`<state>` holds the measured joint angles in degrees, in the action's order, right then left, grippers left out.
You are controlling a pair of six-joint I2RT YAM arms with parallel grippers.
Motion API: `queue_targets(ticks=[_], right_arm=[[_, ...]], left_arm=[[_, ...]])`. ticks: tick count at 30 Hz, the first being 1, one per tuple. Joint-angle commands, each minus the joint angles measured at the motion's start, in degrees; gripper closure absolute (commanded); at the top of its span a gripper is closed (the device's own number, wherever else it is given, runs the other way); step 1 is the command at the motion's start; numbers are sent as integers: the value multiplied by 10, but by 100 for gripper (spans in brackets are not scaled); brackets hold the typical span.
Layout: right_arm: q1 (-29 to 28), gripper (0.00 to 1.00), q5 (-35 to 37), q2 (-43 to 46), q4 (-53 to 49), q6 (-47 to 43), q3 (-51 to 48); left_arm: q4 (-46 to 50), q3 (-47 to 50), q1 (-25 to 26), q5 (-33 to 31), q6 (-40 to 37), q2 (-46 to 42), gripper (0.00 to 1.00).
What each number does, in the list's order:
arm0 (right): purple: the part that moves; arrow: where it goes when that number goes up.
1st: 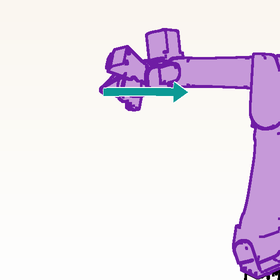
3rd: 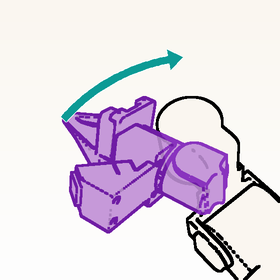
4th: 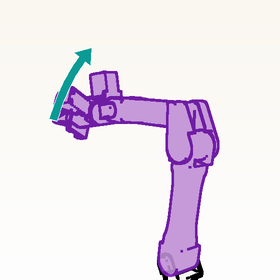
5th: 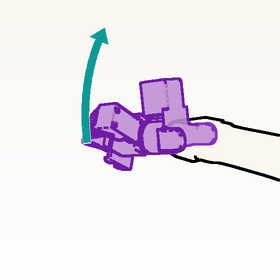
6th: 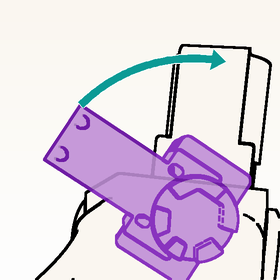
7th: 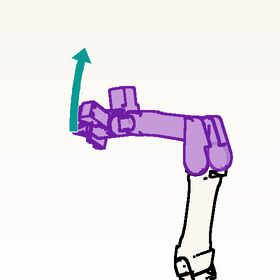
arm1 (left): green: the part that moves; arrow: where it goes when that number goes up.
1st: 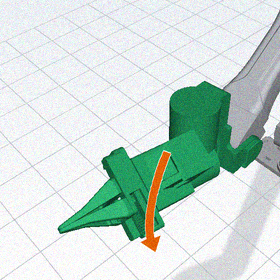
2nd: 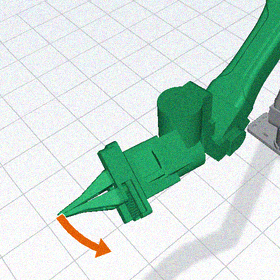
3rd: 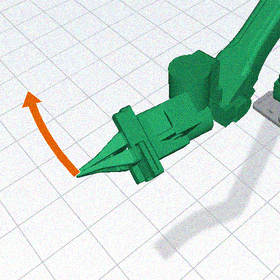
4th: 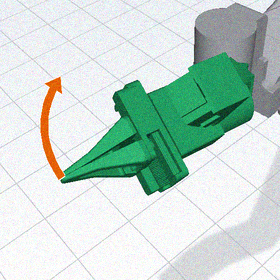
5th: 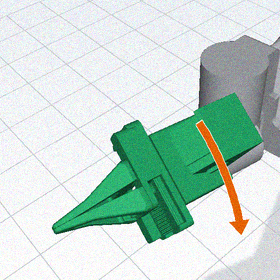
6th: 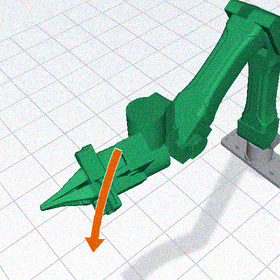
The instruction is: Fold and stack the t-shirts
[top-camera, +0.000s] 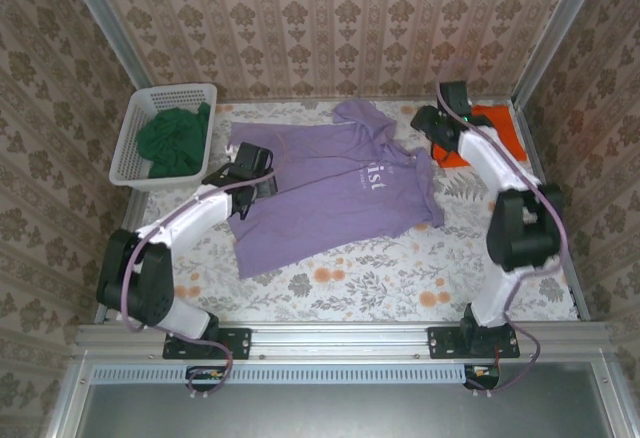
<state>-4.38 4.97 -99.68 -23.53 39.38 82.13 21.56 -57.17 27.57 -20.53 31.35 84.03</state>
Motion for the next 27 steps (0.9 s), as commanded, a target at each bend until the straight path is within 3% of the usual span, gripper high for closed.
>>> queue_targets(ticks=[1, 5, 10, 19, 27], right_arm=[[3, 31, 37, 99, -24, 46, -135], [8, 33, 50, 239, -64, 40, -284], [10, 37, 35, 334, -100, 28, -391], [10, 45, -64, 238, -14, -3, -431], [10, 52, -55, 166, 2, -4, -393]], left_arm=[[51, 5, 25, 25, 12, -34, 17], [86, 52, 52, 55, 23, -82, 21], [117, 123, 78, 92, 35, -126, 32], [68, 216, 93, 138, 76, -140, 33], [33, 237, 86, 106, 73, -126, 42]])
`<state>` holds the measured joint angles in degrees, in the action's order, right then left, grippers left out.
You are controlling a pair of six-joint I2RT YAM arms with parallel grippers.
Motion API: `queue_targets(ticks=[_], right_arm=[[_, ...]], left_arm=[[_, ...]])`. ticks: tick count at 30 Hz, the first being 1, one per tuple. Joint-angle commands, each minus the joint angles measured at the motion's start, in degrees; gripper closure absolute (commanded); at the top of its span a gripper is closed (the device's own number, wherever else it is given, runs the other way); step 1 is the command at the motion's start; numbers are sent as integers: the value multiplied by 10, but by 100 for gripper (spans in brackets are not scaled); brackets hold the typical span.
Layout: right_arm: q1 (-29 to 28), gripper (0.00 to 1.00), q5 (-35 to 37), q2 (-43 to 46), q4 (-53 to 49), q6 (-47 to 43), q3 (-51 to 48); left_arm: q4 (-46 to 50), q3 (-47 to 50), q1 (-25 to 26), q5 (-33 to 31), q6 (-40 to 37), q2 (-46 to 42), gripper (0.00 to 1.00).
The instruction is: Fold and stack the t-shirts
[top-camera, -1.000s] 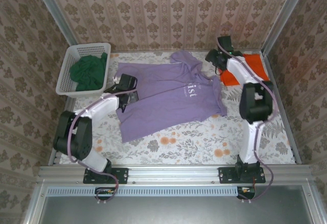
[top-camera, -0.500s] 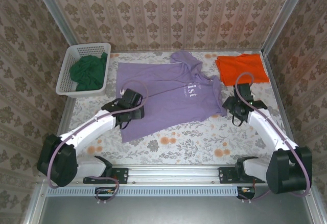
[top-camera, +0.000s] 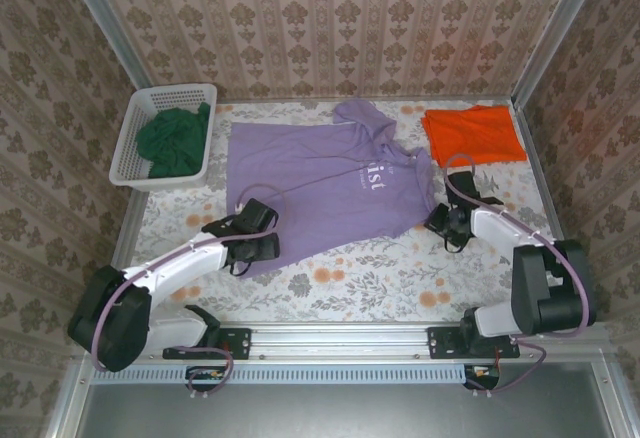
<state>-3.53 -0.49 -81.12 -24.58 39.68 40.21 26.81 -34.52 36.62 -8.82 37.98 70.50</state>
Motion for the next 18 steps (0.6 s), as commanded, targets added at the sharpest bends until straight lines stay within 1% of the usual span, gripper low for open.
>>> queue_targets(ticks=[1, 2, 4, 5, 6, 7, 9, 11, 12, 14, 18], right_arm=[[2, 55, 3, -27, 10, -7, 31], [2, 58, 6, -36, 6, -7, 38], [2, 61, 8, -53, 0, -12, 49], [2, 66, 6, -58, 0, -14, 53], [3, 74, 4, -63, 1, -17, 56], [3, 80, 4, -66, 1, -19, 58], [3, 91, 5, -66, -2, -22, 63], [2, 98, 1, -51, 2, -22, 61], [2, 100, -8, -36, 6, -18, 55], [3, 100, -38, -3, 14, 0, 46], [3, 100, -104, 58, 16, 55, 59]], left_arm=[[-23, 11, -6, -13, 5, 13, 42], [-27, 10, -10, -15, 2, 18, 43], [-33, 10, -16, -16, -4, 28, 50], [-38, 11, -20, -16, -7, 33, 52], [-43, 12, -24, -16, -12, 35, 56], [-46, 13, -29, -16, -16, 38, 60], [-52, 11, -40, -15, -27, 39, 71], [-54, 7, -50, -16, -38, 38, 84], [-55, 5, -53, -15, -44, 36, 91], [-53, -1, -60, -17, -52, 33, 100], [-54, -4, -81, -17, -61, 22, 100]])
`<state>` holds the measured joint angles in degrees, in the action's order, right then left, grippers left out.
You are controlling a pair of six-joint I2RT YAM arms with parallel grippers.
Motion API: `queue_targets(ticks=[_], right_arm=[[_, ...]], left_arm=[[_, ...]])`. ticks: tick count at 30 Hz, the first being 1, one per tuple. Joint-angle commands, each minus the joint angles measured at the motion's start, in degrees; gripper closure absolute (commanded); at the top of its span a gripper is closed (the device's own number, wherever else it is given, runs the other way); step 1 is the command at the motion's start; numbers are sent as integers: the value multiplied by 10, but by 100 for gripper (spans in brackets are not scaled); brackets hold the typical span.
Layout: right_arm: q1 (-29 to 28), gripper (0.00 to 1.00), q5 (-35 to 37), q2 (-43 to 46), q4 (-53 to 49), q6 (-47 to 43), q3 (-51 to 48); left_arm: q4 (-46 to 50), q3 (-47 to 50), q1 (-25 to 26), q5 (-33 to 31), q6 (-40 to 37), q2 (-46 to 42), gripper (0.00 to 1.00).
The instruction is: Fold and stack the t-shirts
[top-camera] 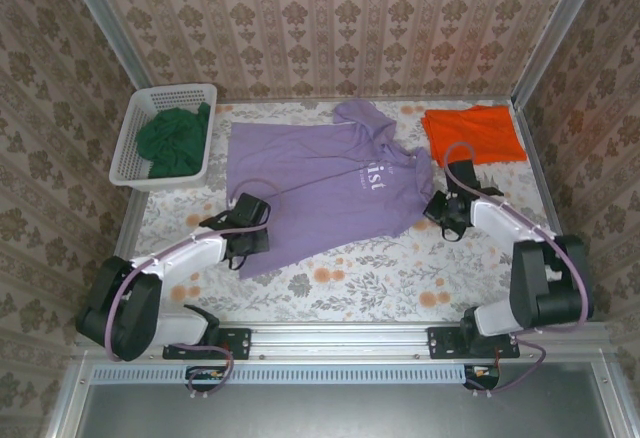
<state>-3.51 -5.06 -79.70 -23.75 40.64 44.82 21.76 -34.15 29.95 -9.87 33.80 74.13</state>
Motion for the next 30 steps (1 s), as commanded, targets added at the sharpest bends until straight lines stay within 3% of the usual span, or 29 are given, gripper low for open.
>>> queue_targets(ticks=[1, 8, 15, 20, 21, 24, 30], right_arm=[[3, 100, -68, 52, 10, 59, 20], [5, 98, -102, 5, 49, 178, 118], [6, 92, -92, -202, 71, 268, 280], [5, 75, -103, -318, 50, 269, 374], [4, 65, -98, -325, 50, 267, 377], [3, 50, -83, -327, 44, 244, 383], [6, 43, -38, -274, -9, 138, 396]], left_arm=[[-5, -7, -18, -6, -20, -16, 100], [-26, 3, -32, -1, -21, -8, 100], [-32, 8, -34, -5, -21, -16, 97], [-37, 14, -35, -2, -21, -22, 85], [-38, 15, -34, -1, -20, -24, 83], [-42, 18, -34, -1, -21, -28, 79], [-40, 21, -34, 3, -22, -42, 69]])
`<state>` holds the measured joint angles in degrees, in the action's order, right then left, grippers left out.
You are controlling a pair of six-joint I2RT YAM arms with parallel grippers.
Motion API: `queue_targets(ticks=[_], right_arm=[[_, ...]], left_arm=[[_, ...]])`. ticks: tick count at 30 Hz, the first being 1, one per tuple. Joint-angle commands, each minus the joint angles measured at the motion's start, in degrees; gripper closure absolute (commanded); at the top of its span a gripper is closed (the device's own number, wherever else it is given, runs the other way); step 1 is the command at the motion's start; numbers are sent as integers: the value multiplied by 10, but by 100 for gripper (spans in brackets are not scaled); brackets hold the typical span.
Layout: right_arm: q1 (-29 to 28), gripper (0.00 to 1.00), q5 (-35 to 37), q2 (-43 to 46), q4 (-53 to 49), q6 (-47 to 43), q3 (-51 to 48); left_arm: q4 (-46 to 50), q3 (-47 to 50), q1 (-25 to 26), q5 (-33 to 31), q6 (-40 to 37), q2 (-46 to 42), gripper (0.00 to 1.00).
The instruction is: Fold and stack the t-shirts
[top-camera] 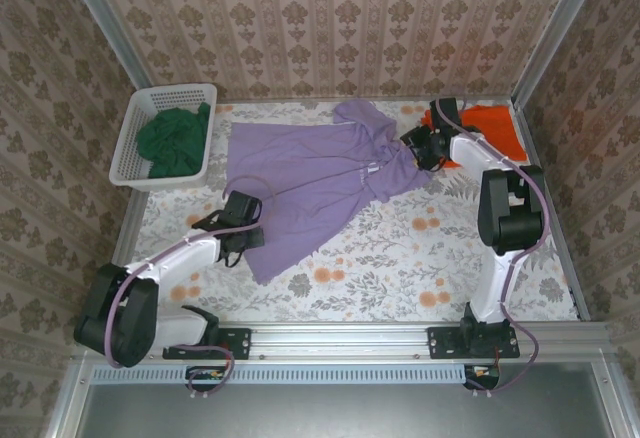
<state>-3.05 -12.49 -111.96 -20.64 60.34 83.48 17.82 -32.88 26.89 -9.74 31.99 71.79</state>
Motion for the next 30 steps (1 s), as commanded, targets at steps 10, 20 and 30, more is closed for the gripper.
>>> queue_targets(ticks=[10, 20, 30], right_arm=[[34, 51, 30, 115, 43, -173, -120], [44, 68, -59, 40, 119, -179, -137], [40, 75, -58, 8, 95, -175, -118]], left_arm=[[52, 0, 14, 13, 10, -101, 62], [88, 35, 75, 48, 60, -92, 64], [37, 66, 70, 63, 91, -66, 57]])
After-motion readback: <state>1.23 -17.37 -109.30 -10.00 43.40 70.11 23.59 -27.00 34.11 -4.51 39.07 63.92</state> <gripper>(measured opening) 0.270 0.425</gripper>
